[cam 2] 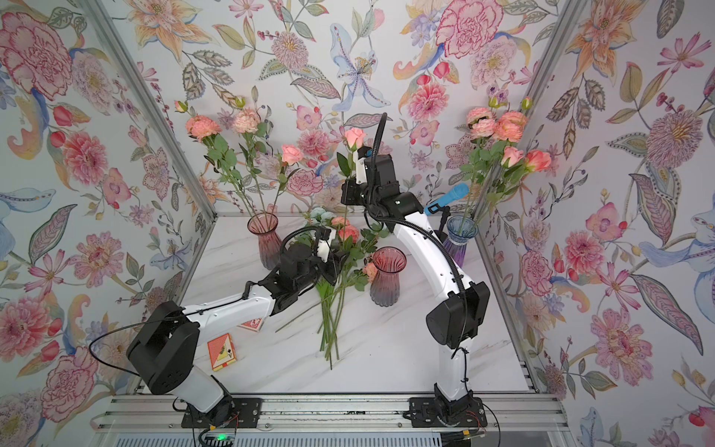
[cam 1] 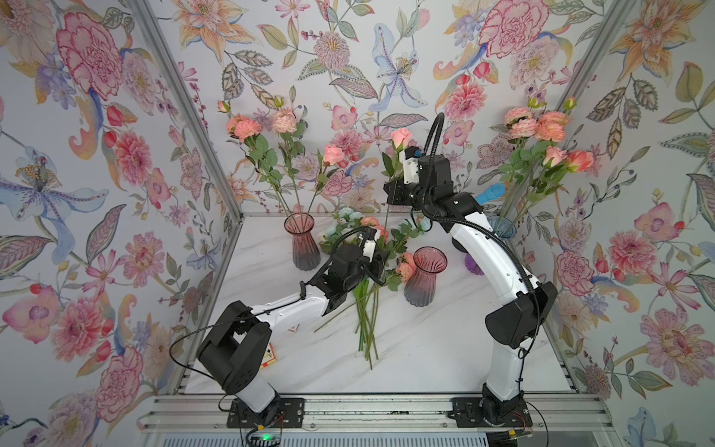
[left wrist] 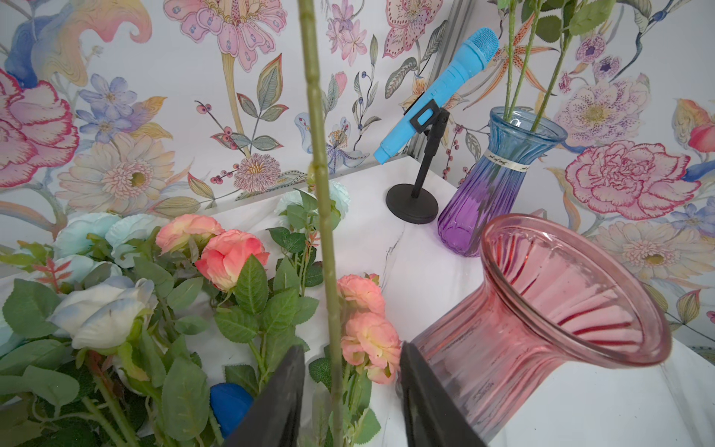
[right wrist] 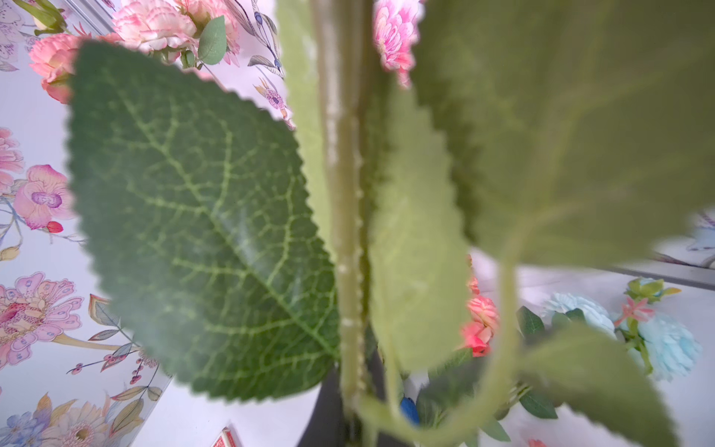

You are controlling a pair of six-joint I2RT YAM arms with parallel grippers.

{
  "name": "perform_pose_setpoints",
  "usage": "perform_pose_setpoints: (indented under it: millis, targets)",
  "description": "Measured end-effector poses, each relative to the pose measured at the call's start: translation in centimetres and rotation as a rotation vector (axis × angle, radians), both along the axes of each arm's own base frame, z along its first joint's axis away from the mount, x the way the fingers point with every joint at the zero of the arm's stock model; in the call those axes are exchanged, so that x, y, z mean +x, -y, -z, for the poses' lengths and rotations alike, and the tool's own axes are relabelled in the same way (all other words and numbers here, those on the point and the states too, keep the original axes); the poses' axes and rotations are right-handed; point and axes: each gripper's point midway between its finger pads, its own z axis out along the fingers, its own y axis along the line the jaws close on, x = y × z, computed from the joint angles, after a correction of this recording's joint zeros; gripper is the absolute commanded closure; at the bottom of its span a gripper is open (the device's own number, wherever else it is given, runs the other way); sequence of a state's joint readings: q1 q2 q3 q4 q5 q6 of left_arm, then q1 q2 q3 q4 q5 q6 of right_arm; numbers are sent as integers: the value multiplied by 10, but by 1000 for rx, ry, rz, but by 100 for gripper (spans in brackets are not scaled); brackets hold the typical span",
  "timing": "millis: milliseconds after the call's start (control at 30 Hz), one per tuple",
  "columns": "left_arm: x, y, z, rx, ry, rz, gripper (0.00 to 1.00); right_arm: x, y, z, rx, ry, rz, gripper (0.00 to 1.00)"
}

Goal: Place the pink flowers into the vase
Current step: Place the flower in the vase.

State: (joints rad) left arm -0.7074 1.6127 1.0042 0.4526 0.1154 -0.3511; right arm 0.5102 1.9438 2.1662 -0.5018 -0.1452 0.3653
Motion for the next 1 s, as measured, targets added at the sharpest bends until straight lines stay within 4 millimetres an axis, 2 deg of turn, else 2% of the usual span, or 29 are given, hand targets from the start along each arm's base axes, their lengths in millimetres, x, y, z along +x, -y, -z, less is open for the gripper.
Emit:
perform_pose_setpoints:
  millis: [200, 333, 533, 633, 767, 867, 1000]
  targets:
    - [1, -2, 1, 22, 13, -6, 23, 3, 4, 1, -31, 20, 16, 100]
    - [3, -4, 1, 42, 30, -14, 1, 5, 10, -1, -52, 37, 24, 100]
    - [-1, -13, -9, 58, 61, -36, 0, 7, 29, -19, -83, 98, 55, 100]
    - [-2, -19, -23, 58, 100, -52, 0, 5, 39, -41, -83, 150, 74, 100]
    - [-1, -23, -31, 64, 125, -74, 0, -6, 54, -79, -71, 231, 94, 100]
    - [1, -27, -32, 78, 137, -96, 0, -23, 67, -113, -70, 310, 112, 100]
    - [6, -34, -34, 104, 164, -139, 0, -59, 91, -163, -72, 430, 141, 100]
